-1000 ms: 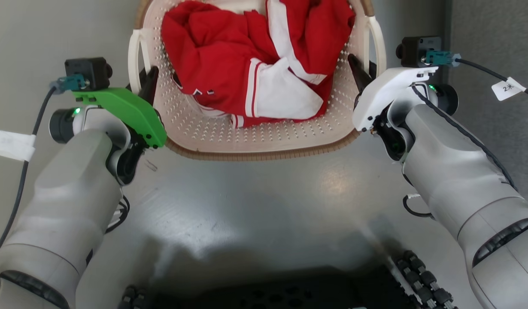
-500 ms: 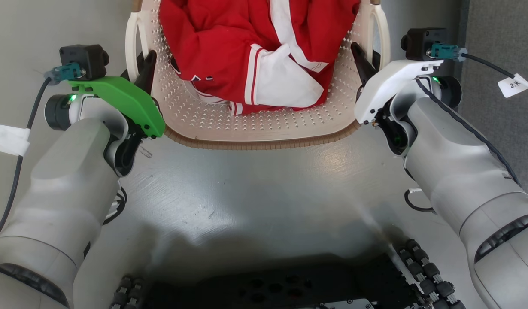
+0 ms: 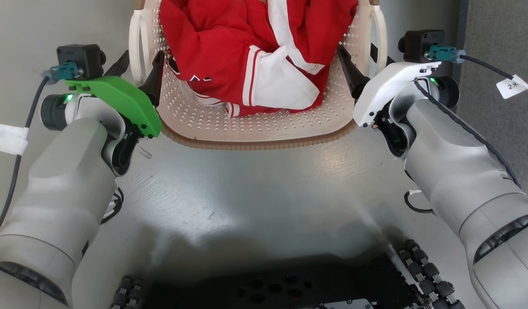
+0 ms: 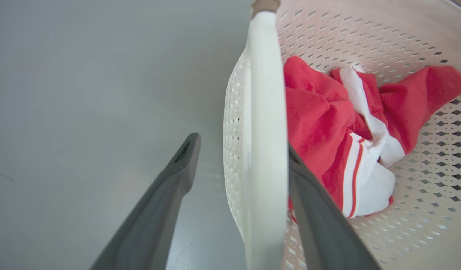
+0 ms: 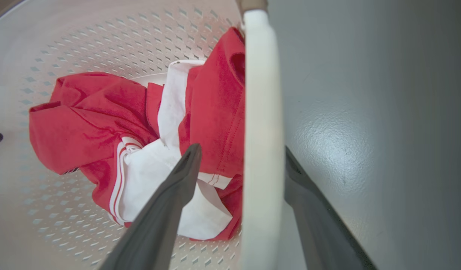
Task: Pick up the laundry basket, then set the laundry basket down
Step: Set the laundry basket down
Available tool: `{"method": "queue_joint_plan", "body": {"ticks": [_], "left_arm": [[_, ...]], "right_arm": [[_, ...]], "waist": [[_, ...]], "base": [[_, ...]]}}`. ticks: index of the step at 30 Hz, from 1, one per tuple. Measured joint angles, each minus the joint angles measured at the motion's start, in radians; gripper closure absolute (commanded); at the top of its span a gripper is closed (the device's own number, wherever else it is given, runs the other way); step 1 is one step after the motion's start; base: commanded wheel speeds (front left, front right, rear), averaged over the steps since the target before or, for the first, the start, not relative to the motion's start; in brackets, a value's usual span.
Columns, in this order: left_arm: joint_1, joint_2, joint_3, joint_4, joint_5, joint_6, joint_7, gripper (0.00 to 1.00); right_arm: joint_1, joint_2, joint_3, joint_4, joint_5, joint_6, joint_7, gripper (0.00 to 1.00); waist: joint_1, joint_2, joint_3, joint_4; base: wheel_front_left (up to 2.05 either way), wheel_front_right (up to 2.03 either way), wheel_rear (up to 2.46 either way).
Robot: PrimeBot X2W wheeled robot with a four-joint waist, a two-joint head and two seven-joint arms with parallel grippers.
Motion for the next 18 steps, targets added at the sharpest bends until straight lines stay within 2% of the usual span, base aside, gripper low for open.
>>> {"method": "queue_joint_plan", "body": {"ticks": [18], "left_arm": [[0.037, 0.001, -0.044, -0.010, 0.000, 0.000, -0.006, 0.00]], "right_arm": [[0.033, 0.000, -0.015, 0.028, 0.029, -0.002, -0.006, 0.00]], "waist": [[0.0000, 0.0000, -0.092, -0.003]], "base": [[0.00, 0.00, 0.00]]}}
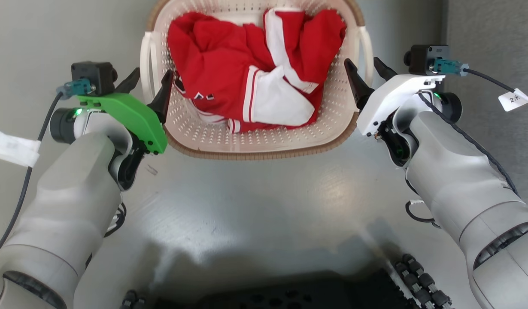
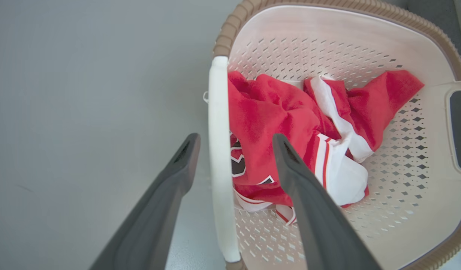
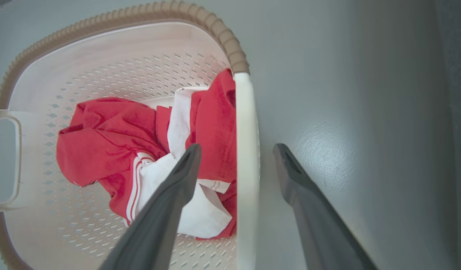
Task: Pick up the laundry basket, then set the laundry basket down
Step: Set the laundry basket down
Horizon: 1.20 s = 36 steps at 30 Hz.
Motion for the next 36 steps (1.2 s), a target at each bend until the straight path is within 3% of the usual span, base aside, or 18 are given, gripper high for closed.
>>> {"method": "queue_joint_plan", "body": {"ticks": [9, 19, 26, 36], "left_arm": [[0.036, 0.009, 0.016, -0.039, 0.000, 0.000, 0.000, 0.00], [0.057, 0.045, 0.138, -0.140, 0.046, 0.000, -0.003, 0.00], [0.141, 0.067, 0.260, -0.208, 0.090, 0.000, -0.003, 0.00], [0.276, 0.067, 0.350, -0.304, 0.185, 0.000, -0.003, 0.00]], "right_arm": [[0.002, 0.000, -0.035, -0.056, -0.015, 0.000, -0.002, 0.00], [0.031, -0.040, -0.096, -0.186, -0.089, -0.001, -0.003, 0.00], [0.111, -0.058, -0.161, -0.292, -0.148, -0.019, -0.004, 0.00], [0.248, -0.067, -0.219, -0.396, -0.229, -0.034, -0.004, 0.00]], "waist": [[-0.0001, 0.0000, -0.095, -0.009], [-0.0001, 0.0000, -0.218, -0.010], [-0.0001, 0.0000, -0.319, -0.005], [-0.0001, 0.0000, -0.447, 0.005]], "base": [[0.00, 0.00, 0.00], [0.00, 0.00, 0.00], [0.00, 0.00, 0.00], [0.00, 0.00, 0.00]]}}
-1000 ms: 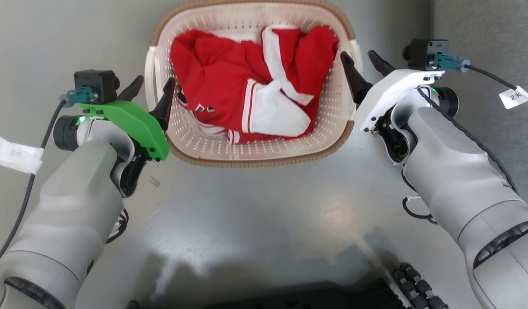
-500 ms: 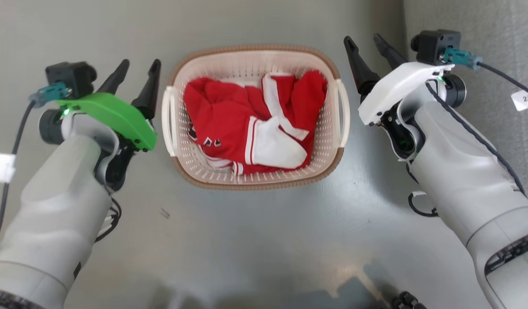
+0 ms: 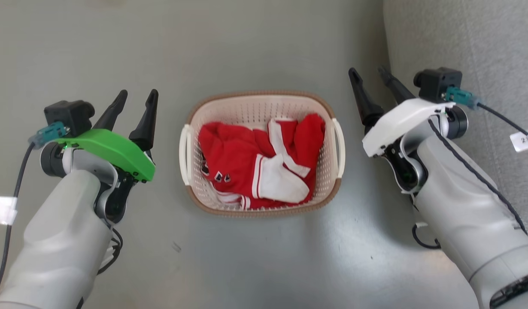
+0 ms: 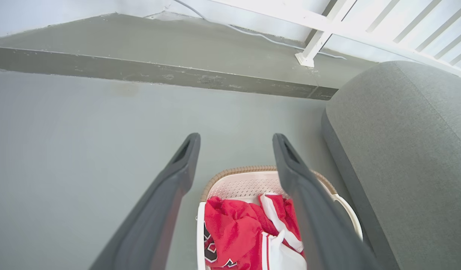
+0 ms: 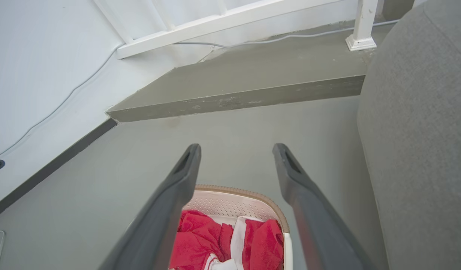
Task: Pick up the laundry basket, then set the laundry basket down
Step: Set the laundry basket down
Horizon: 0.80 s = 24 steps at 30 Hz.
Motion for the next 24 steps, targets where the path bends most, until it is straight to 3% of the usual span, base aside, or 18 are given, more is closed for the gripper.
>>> {"method": "queue_joint_plan", "body": {"ticks": [20, 24], "left_arm": [[0.255, -0.034, 0.213, -0.178, 0.167, 0.009, 0.000, 0.00], [0.318, -0.042, 0.267, -0.215, 0.180, 0.015, 0.000, 0.00]], "right_arm": [[0.274, -0.013, -0.143, -0.269, -0.138, -0.028, 0.000, 0.00], [0.354, -0.005, -0.185, -0.321, -0.151, -0.046, 0.000, 0.00]], "waist": [[-0.0001, 0.0000, -0.243, 0.038], [-0.0001, 0.0000, -0.295, 0.042]], "base": [[0.00, 0.00, 0.00], [0.00, 0.00, 0.00]]}}
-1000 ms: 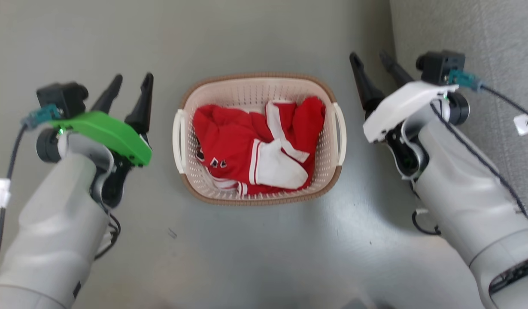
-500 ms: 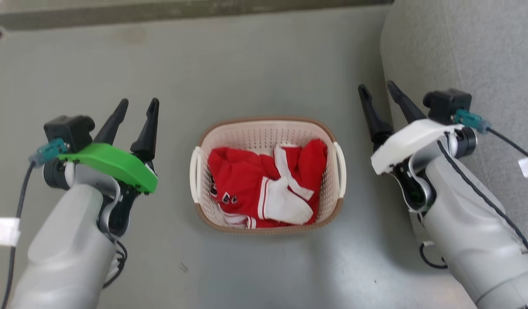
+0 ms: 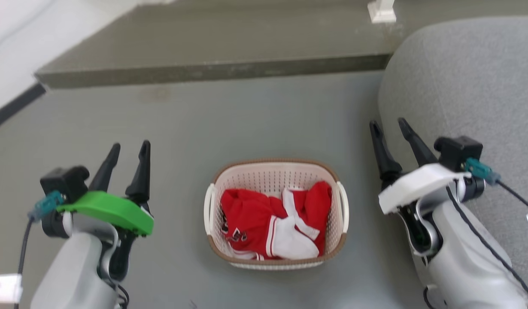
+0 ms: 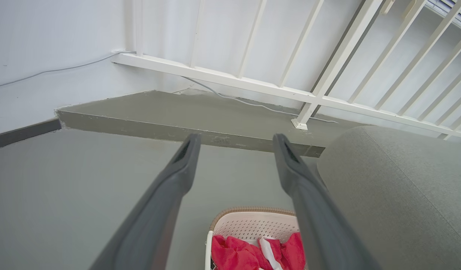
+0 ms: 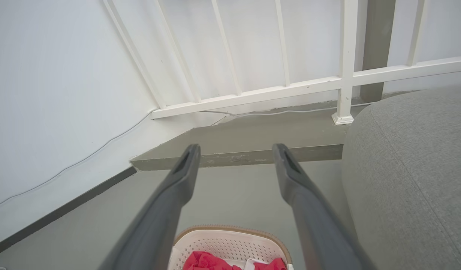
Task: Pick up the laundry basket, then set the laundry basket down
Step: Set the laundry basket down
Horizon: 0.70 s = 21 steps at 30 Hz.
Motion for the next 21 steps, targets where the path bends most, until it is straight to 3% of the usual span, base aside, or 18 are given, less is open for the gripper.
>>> {"method": "queue_joint_plan", "body": {"ticks": [11, 21], "left_arm": [[0.144, -0.033, 0.063, -0.095, 0.071, 0.009, 0.000, 0.00], [0.220, -0.054, 0.094, -0.153, 0.131, 0.009, 0.000, 0.00]], "right_arm": [[0.138, -0.004, -0.062, -0.127, -0.063, -0.022, 0.000, 0.00], [0.225, 0.002, -0.086, -0.192, -0.105, -0.023, 0.000, 0.00]], "waist": [[0.0000, 0.0000, -0.104, 0.001], [0.0000, 0.0000, -0.129, -0.005]], "base": [[0.00, 0.00, 0.00], [0.00, 0.00, 0.00]]}}
